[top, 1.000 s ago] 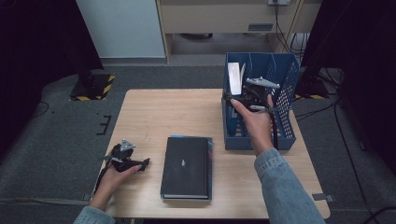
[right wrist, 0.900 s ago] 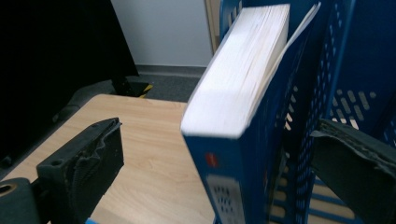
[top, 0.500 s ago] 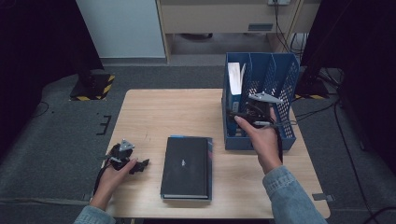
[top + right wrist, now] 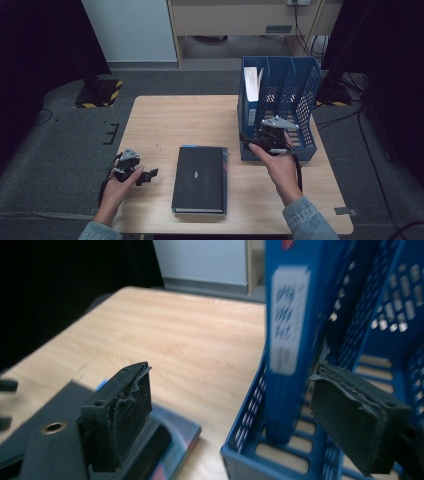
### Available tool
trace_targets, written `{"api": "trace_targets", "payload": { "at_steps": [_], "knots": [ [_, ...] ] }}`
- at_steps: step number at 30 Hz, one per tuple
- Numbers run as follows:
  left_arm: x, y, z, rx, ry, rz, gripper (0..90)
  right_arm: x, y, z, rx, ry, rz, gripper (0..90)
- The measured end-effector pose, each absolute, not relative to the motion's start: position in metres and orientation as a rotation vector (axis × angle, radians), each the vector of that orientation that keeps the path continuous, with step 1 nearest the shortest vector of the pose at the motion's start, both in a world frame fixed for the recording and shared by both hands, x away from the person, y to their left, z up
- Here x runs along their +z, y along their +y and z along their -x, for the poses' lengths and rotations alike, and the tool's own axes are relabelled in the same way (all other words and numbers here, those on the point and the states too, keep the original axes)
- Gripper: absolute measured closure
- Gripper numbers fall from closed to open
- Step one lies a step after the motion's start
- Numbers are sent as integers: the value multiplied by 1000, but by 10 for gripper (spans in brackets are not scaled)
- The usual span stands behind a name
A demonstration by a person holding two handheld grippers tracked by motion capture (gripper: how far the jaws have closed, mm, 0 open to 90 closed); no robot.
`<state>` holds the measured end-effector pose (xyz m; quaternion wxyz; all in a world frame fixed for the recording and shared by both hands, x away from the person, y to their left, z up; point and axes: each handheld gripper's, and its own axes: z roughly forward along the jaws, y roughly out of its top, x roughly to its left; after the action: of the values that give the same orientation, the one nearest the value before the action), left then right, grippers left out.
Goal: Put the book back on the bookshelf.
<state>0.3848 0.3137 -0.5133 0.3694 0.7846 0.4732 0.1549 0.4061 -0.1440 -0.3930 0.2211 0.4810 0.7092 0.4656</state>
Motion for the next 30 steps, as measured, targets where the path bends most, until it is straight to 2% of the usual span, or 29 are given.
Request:
{"api": "trace_targets", "payload": {
  "at_steps": [12, 20, 30],
  "knots": [
    [-489, 307, -370, 380, 1167, -1931, 53, -422, -125, -383, 1259, 2091, -1273, 259],
    [-479, 272, -362, 327, 1066, -1951, 58, -436, -115, -372, 1256, 2149, -1251, 249],
    [-475, 243, -355, 225, 970, -1983, 103, -458, -99, -365, 1265, 2256, -1244, 186]
  ]
}}
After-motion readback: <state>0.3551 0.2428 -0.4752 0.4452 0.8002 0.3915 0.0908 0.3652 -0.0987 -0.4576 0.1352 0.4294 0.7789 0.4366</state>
